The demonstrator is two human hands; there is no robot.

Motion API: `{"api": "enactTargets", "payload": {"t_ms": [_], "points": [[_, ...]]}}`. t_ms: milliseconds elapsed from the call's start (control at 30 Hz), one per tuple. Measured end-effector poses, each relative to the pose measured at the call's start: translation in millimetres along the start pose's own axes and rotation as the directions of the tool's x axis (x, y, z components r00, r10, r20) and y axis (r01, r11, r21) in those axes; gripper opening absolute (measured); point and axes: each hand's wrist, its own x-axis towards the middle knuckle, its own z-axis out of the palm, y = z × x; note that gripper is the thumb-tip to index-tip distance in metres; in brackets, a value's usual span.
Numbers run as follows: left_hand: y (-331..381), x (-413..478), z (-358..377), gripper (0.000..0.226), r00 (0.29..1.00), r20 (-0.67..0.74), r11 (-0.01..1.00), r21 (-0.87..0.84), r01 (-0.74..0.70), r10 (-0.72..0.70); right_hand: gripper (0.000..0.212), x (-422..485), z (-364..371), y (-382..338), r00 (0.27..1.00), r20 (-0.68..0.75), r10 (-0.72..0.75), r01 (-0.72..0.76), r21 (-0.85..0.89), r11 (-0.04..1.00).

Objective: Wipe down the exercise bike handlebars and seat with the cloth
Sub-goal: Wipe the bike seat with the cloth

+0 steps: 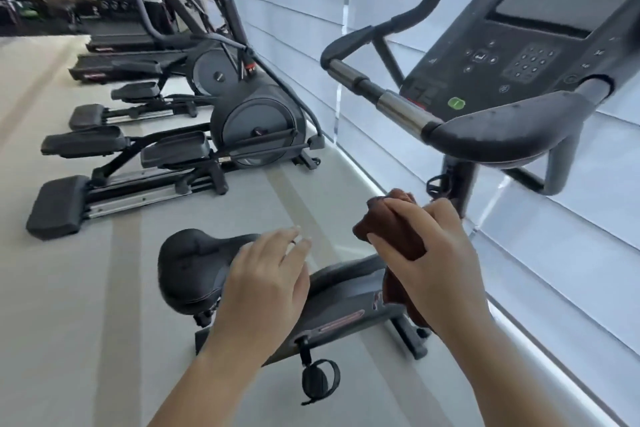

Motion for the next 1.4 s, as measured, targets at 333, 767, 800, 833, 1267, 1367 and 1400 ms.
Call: {"api": "enactTargets", "payload": {"t_ms": [333, 767, 800, 833, 1267, 1367, 1400], "points": [[-105, -124, -31, 0.030, 0.971, 0.050, 0.971, 0.049, 0.232, -0.235, 0.039, -72, 127, -93, 0.962, 0.269, -0.035, 0.001, 0.125, 0.992], [-231, -96, 47, 0.040, 0.877, 0.234, 0.907, 0.091, 0.410, -0.420, 0.036, -27, 282, -39, 0.890, 0.390, 0.237, -0.308, 0.130, 0.943], [-240, -91, 55, 0.042, 0.873, 0.267, 0.913, 0.102, 0.395, -0.408, 0.034, -19, 294, -31, 0.886, 0.382, 0.263, -0.335, 0.134, 0.933], [-249, -88, 62, 0.045, 0.871, 0.299, 0.920, 0.115, 0.374, -0.391, 0.033, -11, 307, -23, 0.882, 0.374, 0.286, -0.358, 0.136, 0.924], [-317, -80, 127, 0.084, 0.693, 0.563, 0.892, 0.258, 0.371, -0.451, 0.030, -8, 396, -23, 0.851, 0.422, 0.312, -0.347, 0.007, 0.938], [-320, -79, 127, 0.083, 0.702, 0.557, 0.895, 0.246, 0.371, -0.444, 0.028, 3, 390, -19, 0.836, 0.444, 0.322, -0.391, 0.072, 0.918], [-321, -79, 126, 0.082, 0.706, 0.558, 0.900, 0.242, 0.363, -0.435, 0.027, 13, 390, -15, 0.844, 0.412, 0.343, -0.412, 0.089, 0.907]]}}
